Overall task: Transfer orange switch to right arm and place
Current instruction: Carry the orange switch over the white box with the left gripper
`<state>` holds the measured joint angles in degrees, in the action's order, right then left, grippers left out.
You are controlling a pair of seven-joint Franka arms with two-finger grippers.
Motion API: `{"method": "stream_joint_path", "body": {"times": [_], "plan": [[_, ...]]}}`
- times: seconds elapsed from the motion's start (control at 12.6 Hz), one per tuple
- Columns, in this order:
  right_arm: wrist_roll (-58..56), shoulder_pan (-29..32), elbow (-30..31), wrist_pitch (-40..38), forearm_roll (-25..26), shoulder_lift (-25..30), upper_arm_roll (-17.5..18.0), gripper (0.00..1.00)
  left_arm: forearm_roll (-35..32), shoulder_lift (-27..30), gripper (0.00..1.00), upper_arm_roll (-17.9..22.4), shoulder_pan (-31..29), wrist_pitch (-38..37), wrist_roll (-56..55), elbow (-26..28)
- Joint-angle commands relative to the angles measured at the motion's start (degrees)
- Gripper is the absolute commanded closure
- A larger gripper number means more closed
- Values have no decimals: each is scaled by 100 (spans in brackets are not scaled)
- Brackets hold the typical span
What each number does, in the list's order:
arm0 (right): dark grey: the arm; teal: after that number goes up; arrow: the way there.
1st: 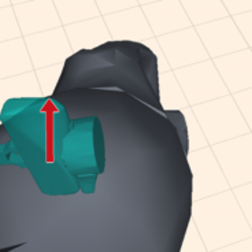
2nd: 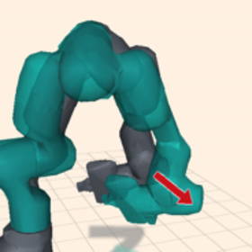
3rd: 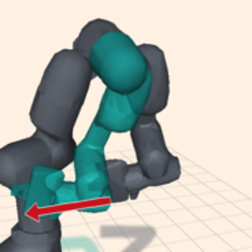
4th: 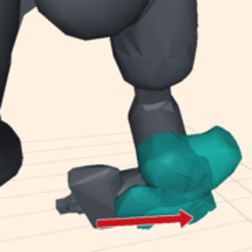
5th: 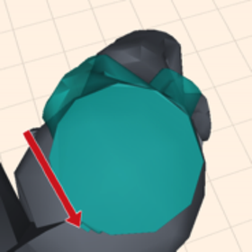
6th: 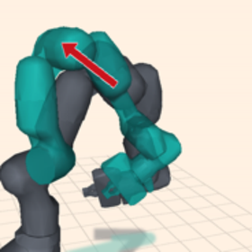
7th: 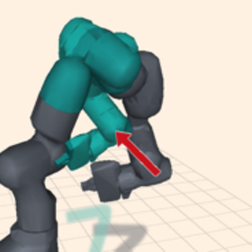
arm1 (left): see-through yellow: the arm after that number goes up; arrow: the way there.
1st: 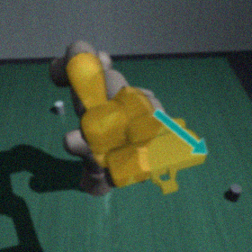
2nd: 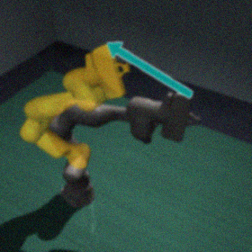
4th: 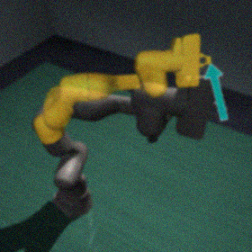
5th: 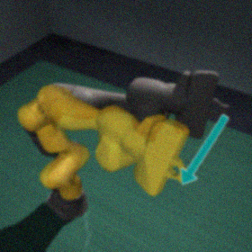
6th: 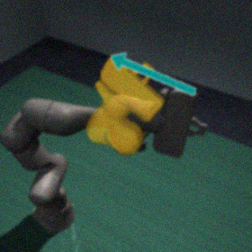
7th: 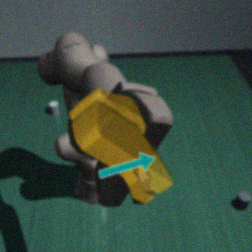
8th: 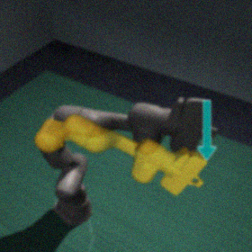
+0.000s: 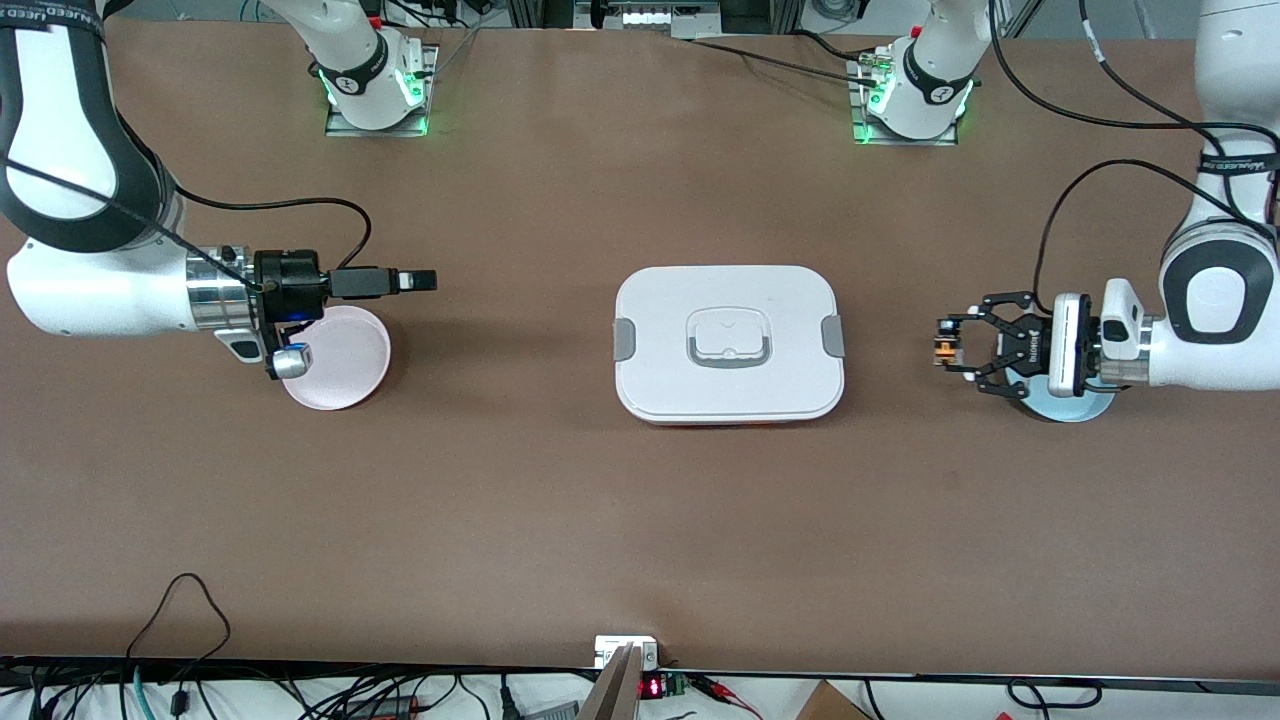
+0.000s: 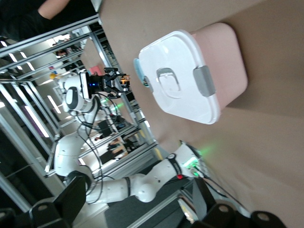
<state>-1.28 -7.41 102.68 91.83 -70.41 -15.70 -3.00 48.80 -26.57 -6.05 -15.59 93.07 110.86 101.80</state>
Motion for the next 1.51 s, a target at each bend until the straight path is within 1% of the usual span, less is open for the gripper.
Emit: {"method": "stream_joint_path", "body": {"times": [0.0,0.16,0.24,0.32,0.4,0.63,0.71,0.87,0.95,1.03,1.27,1.43], "plan": [[-22,38,164,-51,-508,-12,28,0,1258,20,100,-70,502,-412,50,-143],[-22,38,374,-199,-1007,-82,28,0,2252,116,100,-395,897,-404,-220,-117],[-22,38,480,-270,-1271,-109,28,0,2675,195,100,-414,1204,-360,-649,-108],[-22,29,498,-288,-1378,-126,28,0,3131,292,100,-414,1529,-290,-1010,-108],[-22,20,498,-288,-1388,-126,28,0,3527,380,100,-414,1837,-37,-1170,-108],[-13,-76,498,-279,-1458,-144,28,0,4294,468,100,-440,2681,946,-1506,-116],[-4,-120,507,-279,-1467,-161,28,0,4514,468,100,-641,2849,1350,-1541,-134],[14,-252,516,-279,-1511,-205,28,0,5146,460,100,-1220,3051,2447,-1550,-134],[31,-296,525,-279,-1555,-214,28,0,5349,460,100,-1379,3149,2879,-1567,-143],[49,-349,525,-279,-1564,-232,28,0,5455,460,100,-1468,3271,3144,-1646,-160],[329,-402,516,-279,-1800,-293,28,0,5439,425,100,-1478,3501,3375,-1699,-239],[356,-445,516,-279,-1810,-302,28,0,5430,363,100,-1478,3580,3428,-1699,-336]]}}
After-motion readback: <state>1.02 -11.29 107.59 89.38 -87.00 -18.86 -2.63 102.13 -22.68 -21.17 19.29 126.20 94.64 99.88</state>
